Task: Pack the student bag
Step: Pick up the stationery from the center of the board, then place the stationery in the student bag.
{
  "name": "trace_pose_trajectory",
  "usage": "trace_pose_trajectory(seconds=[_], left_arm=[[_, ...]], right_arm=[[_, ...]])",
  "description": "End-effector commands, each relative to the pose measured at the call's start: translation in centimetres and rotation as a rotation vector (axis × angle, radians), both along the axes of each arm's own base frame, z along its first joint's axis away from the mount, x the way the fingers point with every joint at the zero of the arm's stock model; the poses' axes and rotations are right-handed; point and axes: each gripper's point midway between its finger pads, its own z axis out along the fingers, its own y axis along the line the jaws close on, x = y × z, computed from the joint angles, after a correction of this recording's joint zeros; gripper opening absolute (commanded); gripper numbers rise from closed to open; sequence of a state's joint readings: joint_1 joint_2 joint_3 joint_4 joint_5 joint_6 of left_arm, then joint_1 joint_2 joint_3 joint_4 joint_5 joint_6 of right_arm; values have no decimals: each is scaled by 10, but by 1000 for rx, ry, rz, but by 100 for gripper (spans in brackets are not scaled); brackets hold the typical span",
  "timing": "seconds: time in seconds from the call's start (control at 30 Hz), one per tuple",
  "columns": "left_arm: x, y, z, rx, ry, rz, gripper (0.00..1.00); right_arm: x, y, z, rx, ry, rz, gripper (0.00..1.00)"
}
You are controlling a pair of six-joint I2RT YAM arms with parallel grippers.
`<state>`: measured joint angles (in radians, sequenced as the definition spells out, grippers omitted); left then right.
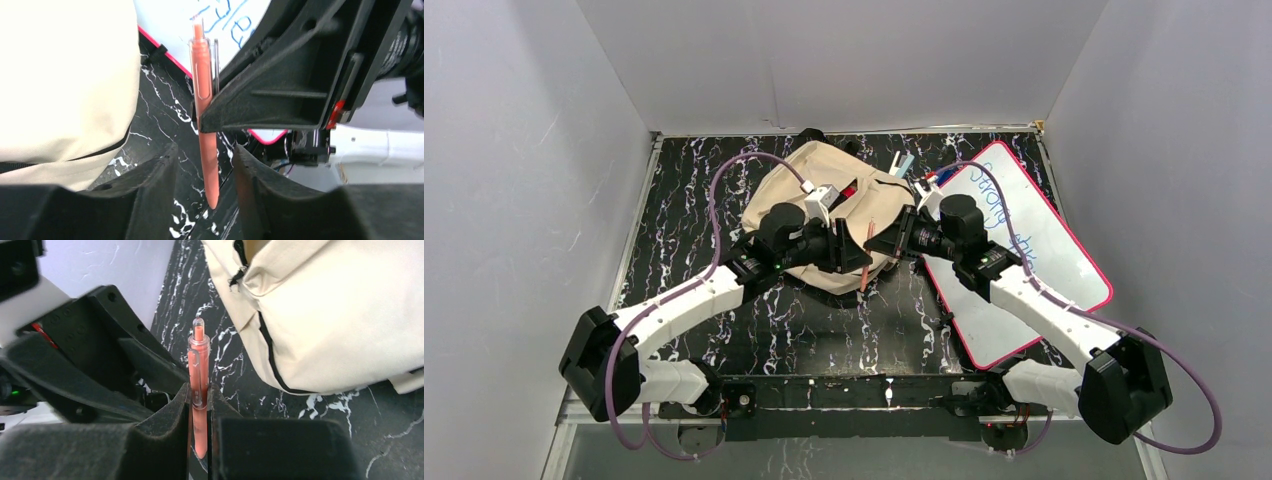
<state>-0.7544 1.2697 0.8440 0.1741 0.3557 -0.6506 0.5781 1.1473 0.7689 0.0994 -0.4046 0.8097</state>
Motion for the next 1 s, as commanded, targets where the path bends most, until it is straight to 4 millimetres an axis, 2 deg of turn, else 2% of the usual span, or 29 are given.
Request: trace_pose_trajectory(seconds=[0.0,0.17,0.3,0.37,0.43,0.57,0.97], left_arm=[[21,16,30,94,-111,99,46],[63,65,30,382,-188,293,55],[101,104,29,657,-267,385,63],[116,115,27,758,-306,394,64],[128,118,22,827,-338,365,65],[147,110,10,927,-400,255,66],[187,122,-26,1213,-460,209,66]], right_arm=[[9,-13,11,-31,-21,-105,0],[10,-33,2,-90,9,-212,0],[6,-37,0,-94,24,-223,0],[4,-36,-2,-92,37,-216,0],[2,-34,-5,-89,55,-206,0],[-3,-33,-11,-83,80,-189,0],[-6,-35,-12,-86,82,-189,0]])
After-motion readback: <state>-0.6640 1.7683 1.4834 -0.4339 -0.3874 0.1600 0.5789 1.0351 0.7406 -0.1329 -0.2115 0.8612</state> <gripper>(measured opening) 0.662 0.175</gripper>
